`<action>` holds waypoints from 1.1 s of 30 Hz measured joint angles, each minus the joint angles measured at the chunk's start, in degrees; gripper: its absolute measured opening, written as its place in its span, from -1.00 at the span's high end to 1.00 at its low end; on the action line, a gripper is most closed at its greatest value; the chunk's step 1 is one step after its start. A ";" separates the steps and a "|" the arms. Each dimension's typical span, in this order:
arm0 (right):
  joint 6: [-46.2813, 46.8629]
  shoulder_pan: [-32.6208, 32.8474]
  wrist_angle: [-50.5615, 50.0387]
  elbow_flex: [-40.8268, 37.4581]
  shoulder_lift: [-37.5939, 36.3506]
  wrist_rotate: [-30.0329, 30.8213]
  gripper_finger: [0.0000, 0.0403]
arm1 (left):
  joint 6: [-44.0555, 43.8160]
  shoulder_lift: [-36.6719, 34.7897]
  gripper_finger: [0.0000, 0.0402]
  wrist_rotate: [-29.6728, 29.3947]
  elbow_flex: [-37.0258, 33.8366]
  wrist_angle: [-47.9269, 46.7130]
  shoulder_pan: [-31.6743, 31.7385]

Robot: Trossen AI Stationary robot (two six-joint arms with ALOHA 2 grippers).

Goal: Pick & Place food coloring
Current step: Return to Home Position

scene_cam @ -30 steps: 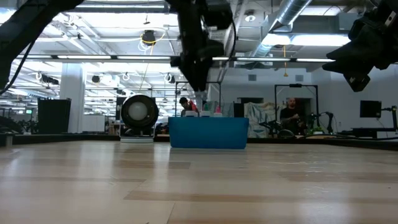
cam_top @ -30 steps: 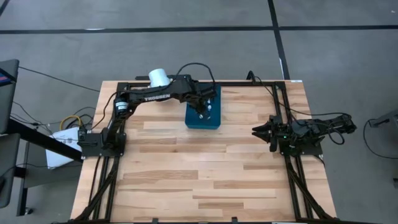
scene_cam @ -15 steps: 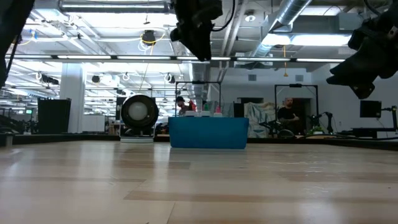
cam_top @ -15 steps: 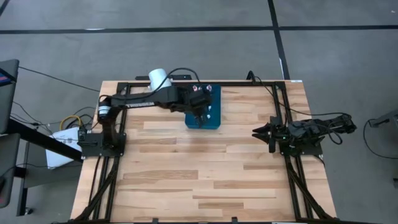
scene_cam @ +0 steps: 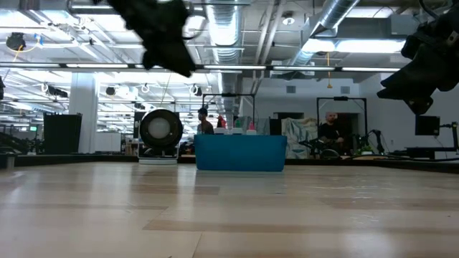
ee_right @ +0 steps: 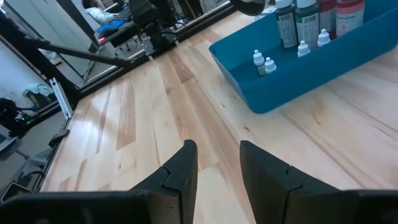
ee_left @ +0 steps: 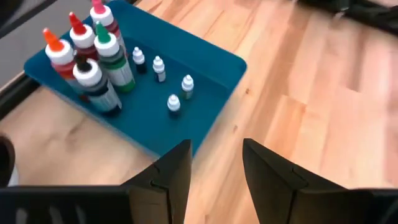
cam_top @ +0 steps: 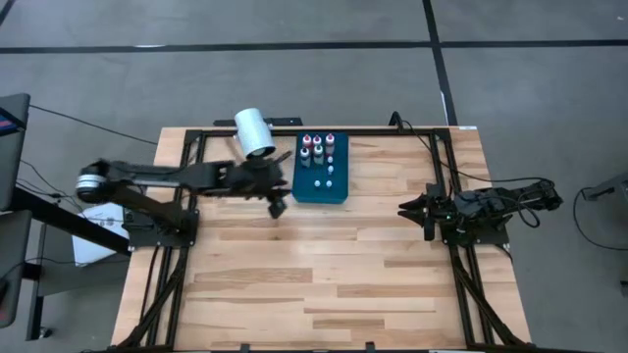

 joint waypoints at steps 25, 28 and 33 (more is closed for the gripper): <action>-9.45 0.11 11.56 0.00 -0.15 -0.17 0.46 | -0.41 -56.48 0.32 -1.36 -43.18 27.84 -3.21; -10.66 0.09 12.72 0.00 -0.15 -0.09 0.46 | -0.14 -61.17 0.32 -1.36 -46.36 30.14 -3.59; -12.50 0.09 14.03 0.00 -0.15 -0.07 0.46 | 0.48 -66.39 0.32 -1.36 -49.48 30.08 -3.65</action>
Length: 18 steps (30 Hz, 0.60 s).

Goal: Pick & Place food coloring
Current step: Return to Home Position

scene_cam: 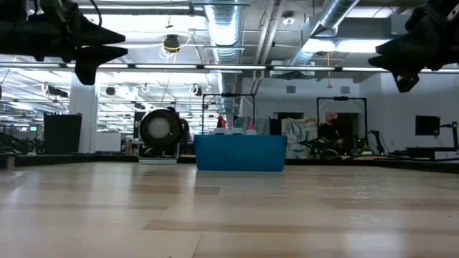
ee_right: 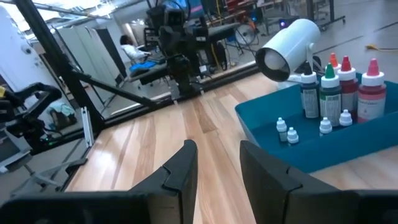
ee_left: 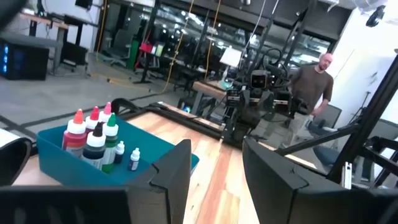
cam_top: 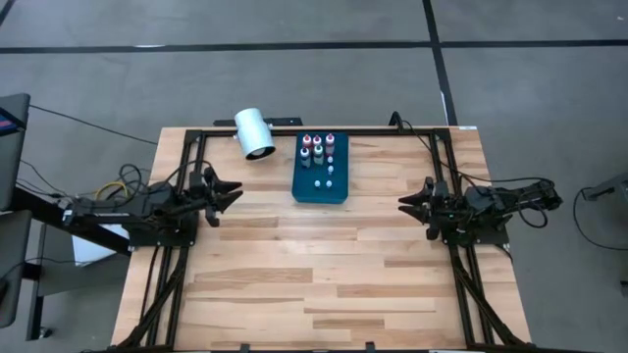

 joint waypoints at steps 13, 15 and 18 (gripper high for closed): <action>-7.57 0.00 3.09 0.00 0.00 -8.87 0.46 | 4.05 -2.96 0.32 2.23 -5.05 7.98 0.00; -8.54 -0.16 3.09 0.00 0.00 -8.89 0.46 | 5.19 -2.96 0.32 3.01 -5.06 7.20 -0.02; -9.40 -0.52 2.90 0.00 0.00 -8.93 0.46 | 5.23 -2.94 0.32 3.19 -5.07 2.90 -0.02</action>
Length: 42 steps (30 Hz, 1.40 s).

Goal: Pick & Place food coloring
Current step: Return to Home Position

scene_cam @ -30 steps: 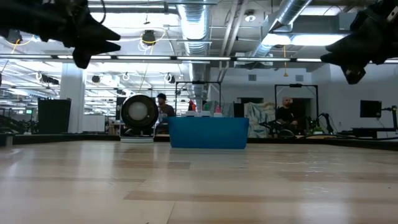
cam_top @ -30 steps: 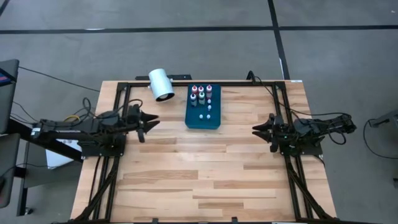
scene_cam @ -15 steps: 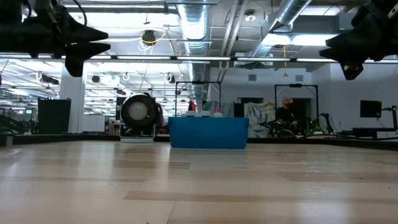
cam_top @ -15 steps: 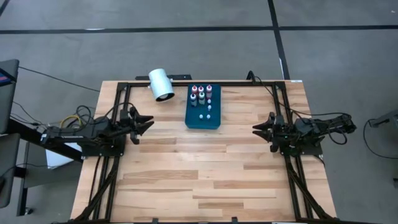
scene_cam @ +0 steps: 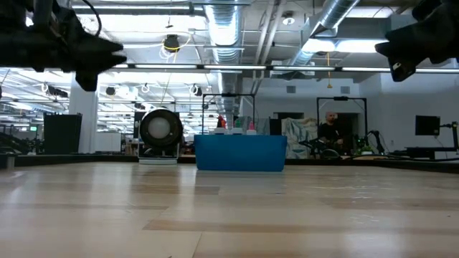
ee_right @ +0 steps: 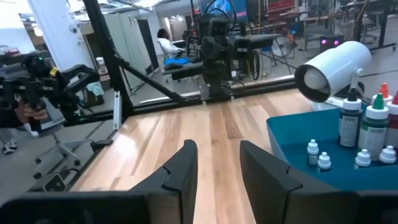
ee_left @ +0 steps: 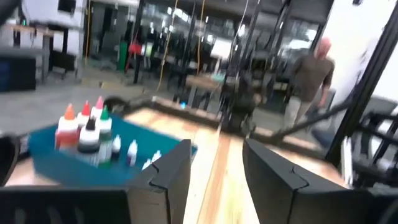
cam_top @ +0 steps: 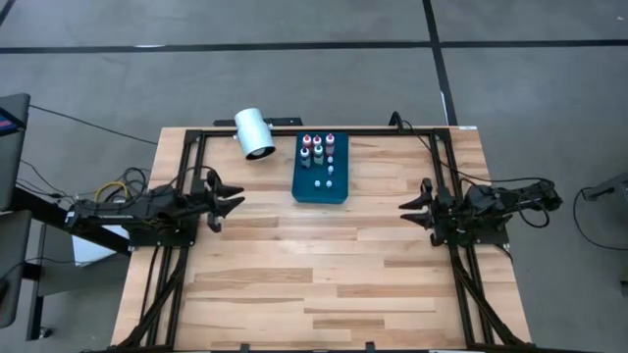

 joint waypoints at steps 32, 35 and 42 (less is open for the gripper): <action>-3.67 0.02 -4.49 0.00 0.00 -0.07 0.46 | -9.92 0.00 0.32 -4.17 0.02 -8.02 0.00; -3.67 0.02 -4.49 0.00 0.00 -0.07 0.46 | -9.92 0.00 0.32 -4.17 0.02 -8.07 0.00; -3.65 0.02 -4.49 0.00 0.00 -0.07 0.46 | -9.91 0.00 0.32 -4.17 0.07 -8.40 0.00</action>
